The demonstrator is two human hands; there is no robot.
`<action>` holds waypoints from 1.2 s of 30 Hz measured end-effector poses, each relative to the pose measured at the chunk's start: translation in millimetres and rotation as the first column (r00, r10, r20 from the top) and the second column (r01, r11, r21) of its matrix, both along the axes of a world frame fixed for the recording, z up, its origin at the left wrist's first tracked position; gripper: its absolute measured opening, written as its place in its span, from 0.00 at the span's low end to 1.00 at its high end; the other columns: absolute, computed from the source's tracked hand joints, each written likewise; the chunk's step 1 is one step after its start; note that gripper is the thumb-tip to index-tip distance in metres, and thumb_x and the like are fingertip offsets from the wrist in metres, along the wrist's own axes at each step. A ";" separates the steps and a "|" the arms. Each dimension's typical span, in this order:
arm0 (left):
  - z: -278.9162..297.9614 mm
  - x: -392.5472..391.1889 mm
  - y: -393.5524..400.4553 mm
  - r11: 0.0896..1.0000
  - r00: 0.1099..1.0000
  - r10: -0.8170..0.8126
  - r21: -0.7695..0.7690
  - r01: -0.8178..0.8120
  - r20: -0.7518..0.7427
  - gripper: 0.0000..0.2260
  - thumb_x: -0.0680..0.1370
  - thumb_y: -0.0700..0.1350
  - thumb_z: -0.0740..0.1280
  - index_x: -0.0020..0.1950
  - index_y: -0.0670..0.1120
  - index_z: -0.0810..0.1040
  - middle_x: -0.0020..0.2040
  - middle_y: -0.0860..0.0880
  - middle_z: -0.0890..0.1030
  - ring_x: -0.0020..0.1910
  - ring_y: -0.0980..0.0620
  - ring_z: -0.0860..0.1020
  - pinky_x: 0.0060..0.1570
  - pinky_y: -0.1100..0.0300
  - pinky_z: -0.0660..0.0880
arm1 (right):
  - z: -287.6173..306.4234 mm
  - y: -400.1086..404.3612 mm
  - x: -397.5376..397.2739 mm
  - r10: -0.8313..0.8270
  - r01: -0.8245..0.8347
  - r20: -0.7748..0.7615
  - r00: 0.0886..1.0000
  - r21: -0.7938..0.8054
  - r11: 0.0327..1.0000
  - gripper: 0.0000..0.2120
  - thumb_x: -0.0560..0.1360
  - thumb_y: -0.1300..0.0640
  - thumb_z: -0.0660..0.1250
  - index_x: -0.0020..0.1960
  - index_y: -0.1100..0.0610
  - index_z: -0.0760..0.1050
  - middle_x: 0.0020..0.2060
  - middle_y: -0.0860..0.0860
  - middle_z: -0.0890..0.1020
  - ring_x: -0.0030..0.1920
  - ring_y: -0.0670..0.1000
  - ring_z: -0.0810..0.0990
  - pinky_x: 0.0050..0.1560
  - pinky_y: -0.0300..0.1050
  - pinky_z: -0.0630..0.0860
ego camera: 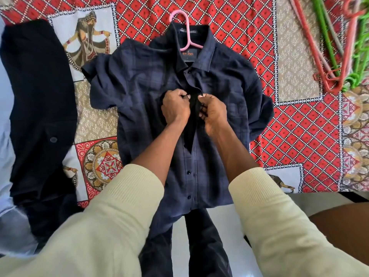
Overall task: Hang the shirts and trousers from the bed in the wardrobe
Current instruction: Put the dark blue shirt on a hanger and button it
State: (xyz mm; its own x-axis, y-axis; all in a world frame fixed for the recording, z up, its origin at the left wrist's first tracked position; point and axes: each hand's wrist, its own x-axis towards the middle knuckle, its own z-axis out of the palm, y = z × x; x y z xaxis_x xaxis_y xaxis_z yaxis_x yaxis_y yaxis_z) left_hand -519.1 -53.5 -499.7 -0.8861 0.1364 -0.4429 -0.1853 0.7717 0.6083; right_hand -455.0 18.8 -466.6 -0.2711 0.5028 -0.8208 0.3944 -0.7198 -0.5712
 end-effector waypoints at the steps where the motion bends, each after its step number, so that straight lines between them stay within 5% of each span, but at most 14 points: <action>1: 1.0 0.5 -1.6 0.999 1.000 0.019 0.035 -0.019 0.013 0.03 0.76 0.45 0.72 0.45 0.47 0.85 0.43 0.49 0.84 0.40 0.51 0.81 0.45 0.53 0.79 | 1.8 -1.6 -0.6 0.050 -0.050 0.008 0.999 0.029 0.998 0.04 0.73 0.64 0.69 0.42 0.56 0.79 0.34 0.50 0.80 0.32 0.46 0.76 0.32 0.39 0.71; 5: 11.7 7.3 -15.6 0.962 0.989 0.107 0.242 -0.130 0.105 0.04 0.76 0.42 0.71 0.46 0.45 0.86 0.42 0.52 0.85 0.40 0.57 0.82 0.43 0.64 0.78 | 4.0 -11.4 -2.0 0.191 -0.188 -0.017 0.981 0.113 0.976 0.04 0.76 0.66 0.67 0.45 0.59 0.78 0.35 0.50 0.80 0.30 0.42 0.76 0.30 0.33 0.71; 8: 11.7 11.8 -21.6 0.926 0.966 0.154 0.310 -0.214 0.208 0.04 0.76 0.40 0.70 0.46 0.45 0.86 0.40 0.52 0.85 0.39 0.56 0.83 0.43 0.62 0.80 | 3.3 -15.6 -4.5 0.183 -0.180 -0.014 0.983 0.112 0.977 0.07 0.76 0.68 0.65 0.45 0.58 0.78 0.36 0.51 0.81 0.30 0.41 0.76 0.28 0.31 0.71; 16: 4.8 7.4 -9.3 0.951 0.969 0.164 0.230 -0.205 0.183 0.09 0.74 0.44 0.73 0.54 0.47 0.84 0.42 0.52 0.84 0.42 0.55 0.83 0.47 0.56 0.81 | 0.3 -16.8 -10.2 0.113 -0.116 0.033 0.993 0.099 0.988 0.09 0.77 0.69 0.63 0.42 0.58 0.77 0.34 0.51 0.80 0.29 0.42 0.76 0.27 0.33 0.71; 20: 7.6 10.6 -6.3 0.973 0.988 0.099 0.198 -0.121 0.117 0.05 0.76 0.44 0.71 0.50 0.47 0.85 0.41 0.53 0.85 0.41 0.56 0.83 0.46 0.56 0.81 | -8.3 -19.9 -14.6 0.047 -0.049 0.027 0.998 0.057 0.997 0.10 0.76 0.69 0.63 0.39 0.58 0.75 0.35 0.54 0.80 0.38 0.51 0.79 0.39 0.43 0.78; 25: 8.9 8.6 -3.4 0.943 0.959 0.202 0.225 -0.245 0.199 0.04 0.75 0.40 0.70 0.44 0.46 0.85 0.39 0.52 0.85 0.39 0.55 0.82 0.42 0.60 0.80 | -8.6 -20.5 -17.5 0.005 -0.008 0.037 0.999 0.056 0.998 0.12 0.75 0.70 0.64 0.37 0.57 0.74 0.32 0.51 0.79 0.35 0.48 0.77 0.37 0.42 0.77; 29: 16.9 7.5 -6.3 0.836 0.868 0.304 0.327 -0.441 0.394 0.07 0.74 0.34 0.69 0.43 0.44 0.84 0.40 0.47 0.85 0.36 0.55 0.82 0.39 0.65 0.78 | -10.0 -21.9 -19.6 -0.024 0.023 0.033 0.999 0.052 0.998 0.13 0.74 0.71 0.64 0.36 0.58 0.76 0.32 0.53 0.80 0.35 0.51 0.79 0.41 0.46 0.79; 36: 14.8 6.5 -6.7 0.834 0.873 0.319 0.328 -0.443 0.368 0.06 0.73 0.35 0.72 0.40 0.46 0.84 0.38 0.48 0.85 0.38 0.52 0.84 0.44 0.59 0.82 | -9.8 -23.0 -12.1 -0.001 0.002 -0.018 1.000 0.038 0.999 0.08 0.75 0.69 0.66 0.40 0.59 0.78 0.35 0.54 0.82 0.35 0.49 0.81 0.41 0.42 0.80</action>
